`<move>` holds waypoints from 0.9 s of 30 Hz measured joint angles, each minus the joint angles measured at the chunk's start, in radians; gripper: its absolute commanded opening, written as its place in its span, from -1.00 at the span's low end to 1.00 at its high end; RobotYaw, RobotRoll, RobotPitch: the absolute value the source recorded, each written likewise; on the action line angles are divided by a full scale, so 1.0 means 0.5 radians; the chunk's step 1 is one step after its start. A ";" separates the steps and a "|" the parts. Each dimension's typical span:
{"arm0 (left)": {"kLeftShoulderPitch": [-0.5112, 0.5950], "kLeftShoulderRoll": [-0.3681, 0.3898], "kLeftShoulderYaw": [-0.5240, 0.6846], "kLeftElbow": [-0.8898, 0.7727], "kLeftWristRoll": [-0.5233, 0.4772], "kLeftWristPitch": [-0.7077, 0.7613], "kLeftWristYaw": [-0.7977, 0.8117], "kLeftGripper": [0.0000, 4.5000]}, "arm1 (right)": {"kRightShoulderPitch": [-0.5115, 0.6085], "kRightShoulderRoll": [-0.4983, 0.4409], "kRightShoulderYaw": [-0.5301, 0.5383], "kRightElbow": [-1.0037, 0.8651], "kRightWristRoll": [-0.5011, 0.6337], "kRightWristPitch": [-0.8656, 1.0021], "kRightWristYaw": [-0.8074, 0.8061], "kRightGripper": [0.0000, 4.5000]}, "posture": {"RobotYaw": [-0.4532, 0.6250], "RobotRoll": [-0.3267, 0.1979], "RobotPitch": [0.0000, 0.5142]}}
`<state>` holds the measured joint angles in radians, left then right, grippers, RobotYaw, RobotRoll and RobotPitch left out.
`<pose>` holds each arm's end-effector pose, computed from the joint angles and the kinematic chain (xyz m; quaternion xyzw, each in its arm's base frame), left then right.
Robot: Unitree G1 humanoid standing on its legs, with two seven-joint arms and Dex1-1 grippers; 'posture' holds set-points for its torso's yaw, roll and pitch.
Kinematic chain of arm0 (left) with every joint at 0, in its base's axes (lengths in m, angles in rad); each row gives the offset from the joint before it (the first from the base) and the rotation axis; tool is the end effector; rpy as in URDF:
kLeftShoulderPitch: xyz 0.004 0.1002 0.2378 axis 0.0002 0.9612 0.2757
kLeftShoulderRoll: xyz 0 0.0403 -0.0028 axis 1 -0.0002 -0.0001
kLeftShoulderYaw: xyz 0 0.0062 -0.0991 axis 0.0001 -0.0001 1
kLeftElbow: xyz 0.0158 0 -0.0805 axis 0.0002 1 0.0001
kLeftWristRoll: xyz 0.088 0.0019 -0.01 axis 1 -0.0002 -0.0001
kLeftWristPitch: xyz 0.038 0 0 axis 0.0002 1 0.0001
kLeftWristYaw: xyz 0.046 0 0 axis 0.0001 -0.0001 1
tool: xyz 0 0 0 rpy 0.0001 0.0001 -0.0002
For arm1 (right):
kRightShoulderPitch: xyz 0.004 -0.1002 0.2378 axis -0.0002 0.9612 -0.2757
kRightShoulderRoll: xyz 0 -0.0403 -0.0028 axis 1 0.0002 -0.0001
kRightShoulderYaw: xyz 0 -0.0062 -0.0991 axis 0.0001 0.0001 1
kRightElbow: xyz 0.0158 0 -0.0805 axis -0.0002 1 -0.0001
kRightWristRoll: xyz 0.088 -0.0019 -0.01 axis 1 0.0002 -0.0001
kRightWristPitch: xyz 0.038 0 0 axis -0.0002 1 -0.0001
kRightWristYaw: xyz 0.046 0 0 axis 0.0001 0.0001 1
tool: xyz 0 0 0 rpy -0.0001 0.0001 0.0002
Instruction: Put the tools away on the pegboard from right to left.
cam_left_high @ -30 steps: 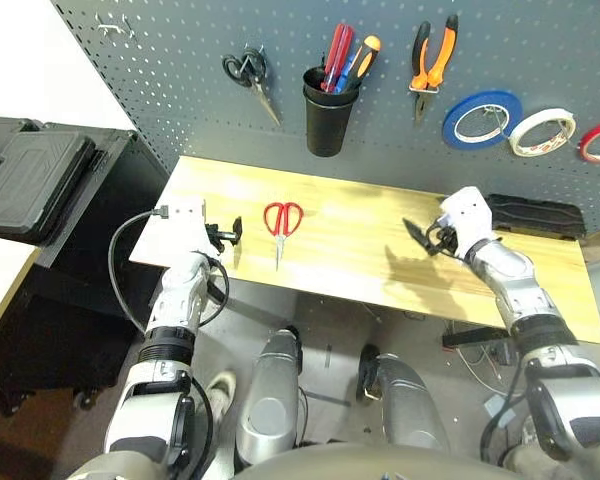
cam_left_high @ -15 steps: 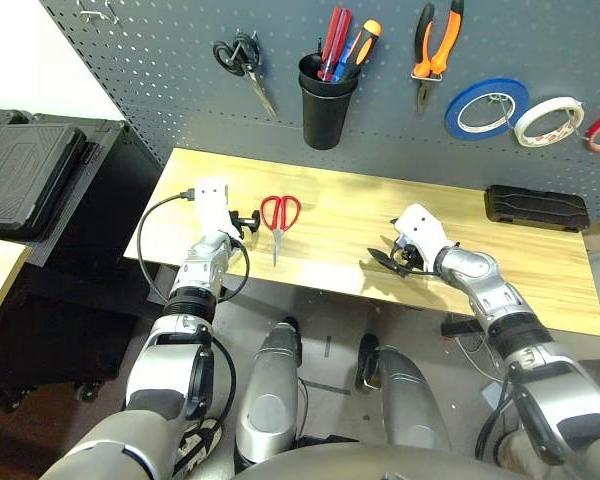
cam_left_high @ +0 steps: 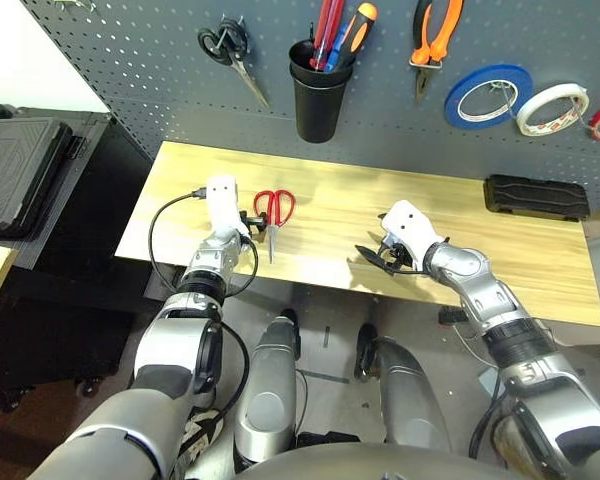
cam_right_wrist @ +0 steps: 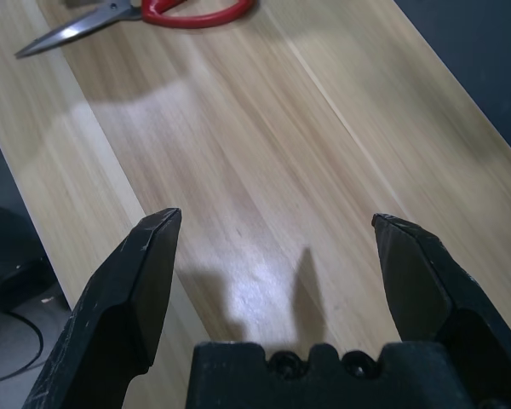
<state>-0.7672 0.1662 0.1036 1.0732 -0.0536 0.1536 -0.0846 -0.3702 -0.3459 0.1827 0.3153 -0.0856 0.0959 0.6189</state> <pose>0.3073 0.1696 0.0535 0.0253 0.2316 -0.0262 0.9721 0.2591 -0.1801 0.0721 -0.2242 0.1026 0.3565 0.9012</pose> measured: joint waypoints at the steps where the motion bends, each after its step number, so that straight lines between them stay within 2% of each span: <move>1: 0.000 -0.006 -0.001 0.002 0.002 0.006 0.013 0.91 | 0.001 -0.003 0.000 -0.010 0.001 0.009 0.003 1.00 | 0.22 0.25 0.39; 4: -0.003 -0.024 0.008 0.006 0.003 0.024 0.061 0.57 | 0.004 -0.021 0.000 -0.042 0.002 0.029 0.020 1.00 | 0.22 0.25 0.37; 8: -0.016 -0.028 0.042 0.014 -0.003 0.050 0.092 -0.08 | -0.001 -0.036 0.000 -0.064 0.003 0.037 0.031 1.00 | 0.23 0.25 0.35; 13: -0.023 -0.039 0.073 0.013 -0.007 0.068 0.098 -0.98 | -0.041 -0.043 0.001 -0.060 0.001 0.017 0.033 1.00 | 0.25 0.25 0.32; 22: 0.094 -0.105 0.074 -0.161 -0.040 0.016 0.002 -0.98 | -0.132 -0.041 -0.002 0.090 0.003 -0.126 0.012 1.00 | 0.30 0.25 0.21; 27: 0.339 -0.162 0.069 -0.605 -0.076 0.015 -0.043 -0.98 | -0.176 -0.041 -0.028 0.226 0.007 -0.260 -0.019 1.00 | 0.35 0.25 0.15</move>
<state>-0.5978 0.0853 0.1383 0.7706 -0.0917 0.1611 -0.1063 -0.4582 -0.3662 0.1689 0.4284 -0.0821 -0.0339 0.6092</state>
